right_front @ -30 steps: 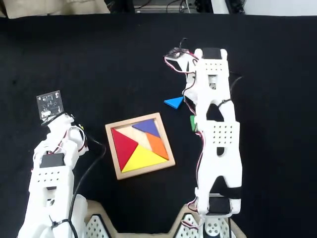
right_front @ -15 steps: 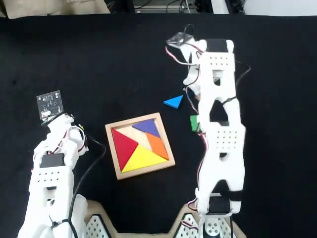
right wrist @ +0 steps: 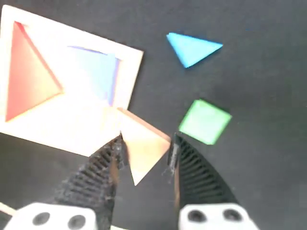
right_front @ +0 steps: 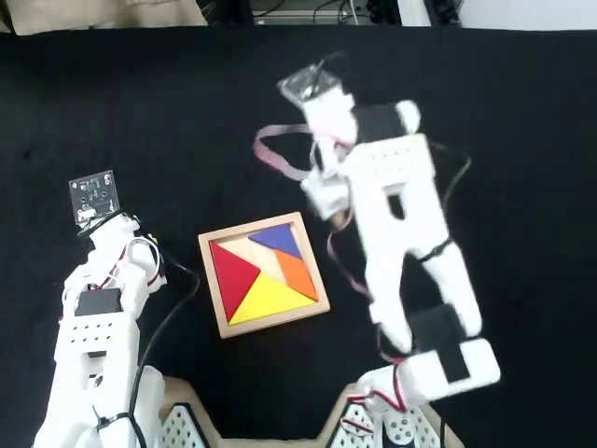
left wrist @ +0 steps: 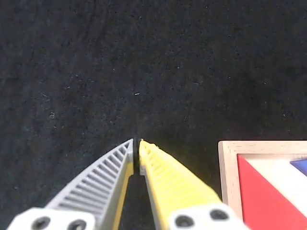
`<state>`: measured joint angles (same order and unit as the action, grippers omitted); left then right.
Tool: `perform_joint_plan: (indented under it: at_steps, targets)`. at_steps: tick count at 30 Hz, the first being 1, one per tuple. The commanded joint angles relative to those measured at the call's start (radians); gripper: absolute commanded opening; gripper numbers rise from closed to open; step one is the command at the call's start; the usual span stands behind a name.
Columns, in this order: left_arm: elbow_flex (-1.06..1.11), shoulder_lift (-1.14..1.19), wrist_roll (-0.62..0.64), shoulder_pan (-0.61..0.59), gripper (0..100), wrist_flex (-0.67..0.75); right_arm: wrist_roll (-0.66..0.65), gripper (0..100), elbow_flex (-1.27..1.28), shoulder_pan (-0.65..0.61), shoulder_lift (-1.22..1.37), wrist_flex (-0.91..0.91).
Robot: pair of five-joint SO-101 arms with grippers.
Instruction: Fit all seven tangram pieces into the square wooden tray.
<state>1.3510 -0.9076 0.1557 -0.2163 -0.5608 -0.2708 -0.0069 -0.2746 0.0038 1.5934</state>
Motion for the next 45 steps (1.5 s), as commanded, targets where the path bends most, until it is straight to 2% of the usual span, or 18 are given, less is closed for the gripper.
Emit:
perform_joint_plan:
  at_steps: [1,3,5,9,11,14,18,20,26,33,41,45]
  targets:
    - [-0.008,-0.002,0.005,-0.007,3,0.018,0.126,7.1,0.217,-0.109,-0.064,-0.169]
    - [-0.008,-0.002,0.005,-0.007,3,0.018,0.169,7.0,0.303,-0.164,-0.064,-0.264]
    - [-0.008,-0.002,0.005,-0.007,3,0.018,0.155,7.0,0.348,-0.203,-0.067,-0.328]
    - [-0.008,-0.003,0.005,-0.007,3,0.018,0.143,7.0,0.355,-0.215,-0.070,-0.353]
    - [-0.008,-0.003,0.005,-0.007,3,0.018,0.072,7.0,0.343,-0.215,-0.065,-0.351]
    - [-0.010,-0.003,0.005,-0.007,3,0.018,-0.187,7.0,0.340,-0.221,-0.064,-0.348]
    - [-0.010,-0.002,0.005,-0.007,3,0.018,-0.628,7.1,0.375,-0.244,-0.070,-0.321]
    - [-0.010,-0.002,0.005,-0.007,3,0.018,-0.802,7.1,0.384,-0.241,-0.071,-0.318]
    - [-0.008,-0.008,0.006,-0.015,3,0.018,-1.160,7.0,0.400,-0.244,-0.064,-0.313]
    - [-0.008,-0.009,0.012,-0.045,3,0.018,-1.588,1.7,0.357,-0.244,-0.062,-0.161]
    - [-0.008,-0.008,0.015,-0.073,3,0.040,-1.688,1.1,0.355,-0.253,-0.062,-0.147]
    - [-0.007,0.000,0.015,-0.073,3,0.049,-1.691,1.5,0.363,-0.290,-0.062,-0.198]
